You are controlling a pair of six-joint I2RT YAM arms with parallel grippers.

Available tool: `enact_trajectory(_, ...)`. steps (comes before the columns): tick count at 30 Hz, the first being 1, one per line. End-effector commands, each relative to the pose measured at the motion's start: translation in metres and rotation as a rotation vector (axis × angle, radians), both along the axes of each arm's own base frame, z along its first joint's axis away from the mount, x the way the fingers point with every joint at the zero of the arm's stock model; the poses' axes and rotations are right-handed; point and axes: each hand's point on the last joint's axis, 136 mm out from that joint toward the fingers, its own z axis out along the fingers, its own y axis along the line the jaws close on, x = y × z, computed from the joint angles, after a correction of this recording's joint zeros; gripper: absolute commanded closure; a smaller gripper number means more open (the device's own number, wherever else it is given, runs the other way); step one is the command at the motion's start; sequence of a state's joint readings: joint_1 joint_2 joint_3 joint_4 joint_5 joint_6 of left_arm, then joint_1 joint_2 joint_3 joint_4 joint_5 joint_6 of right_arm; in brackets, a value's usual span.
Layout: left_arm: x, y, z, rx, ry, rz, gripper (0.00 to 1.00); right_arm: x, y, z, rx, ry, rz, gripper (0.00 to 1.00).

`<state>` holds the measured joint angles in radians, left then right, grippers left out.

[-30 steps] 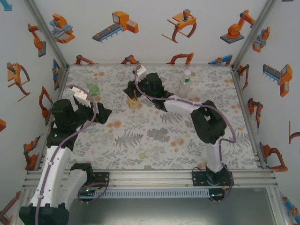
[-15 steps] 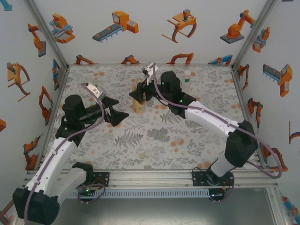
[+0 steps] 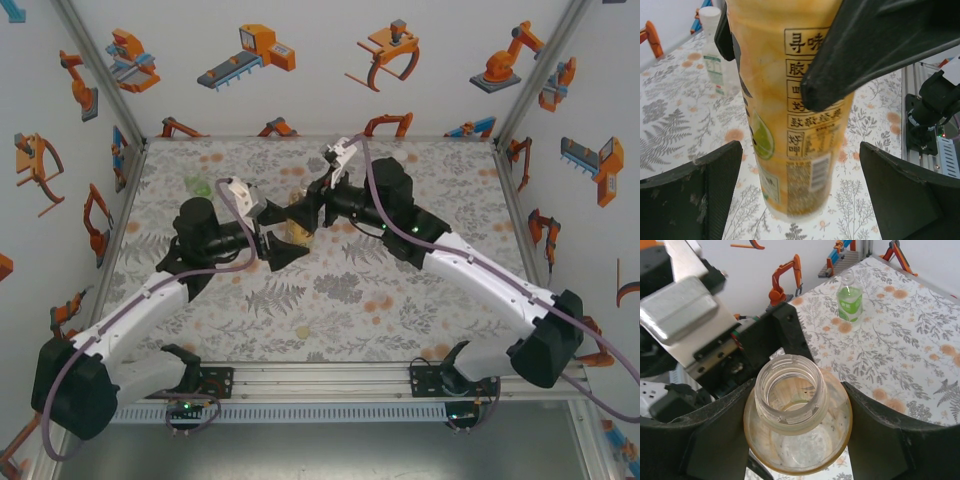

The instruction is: Screw on the bottle caps

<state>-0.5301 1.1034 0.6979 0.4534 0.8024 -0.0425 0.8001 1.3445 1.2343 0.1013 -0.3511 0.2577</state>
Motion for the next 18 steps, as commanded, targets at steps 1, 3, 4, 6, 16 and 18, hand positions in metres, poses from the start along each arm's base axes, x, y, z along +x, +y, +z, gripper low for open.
enact_trajectory(1, -0.002, -0.011, 0.016, -0.054, -0.079, -0.020, 0.12, -0.007, -0.006, 0.011, 0.069, 0.053, -0.009, 0.61)
enact_trajectory(3, -0.001, -0.017, 0.016, -0.064, -0.083, -0.022, 0.14, -0.006, -0.010, 0.013, 0.096, 0.077, -0.030, 0.62)
enact_trajectory(4, -0.002, -0.020, 0.016, -0.068, -0.087, -0.029, 0.16, -0.006, -0.012, 0.015, 0.110, 0.091, -0.043, 0.63)
enact_trajectory(6, -0.002, -0.025, 0.016, -0.070, -0.090, -0.040, 0.19, -0.005, -0.017, 0.015, 0.130, 0.116, -0.068, 0.64)
enact_trajectory(16, 0.002, -0.036, 0.008, -0.053, -0.082, -0.061, 0.41, -0.002, -0.036, 0.009, 0.158, 0.148, -0.163, 0.67)
enact_trajectory(18, 0.002, -0.037, 0.008, -0.049, -0.081, -0.065, 0.45, -0.002, -0.037, 0.008, 0.159, 0.151, -0.166, 0.67)
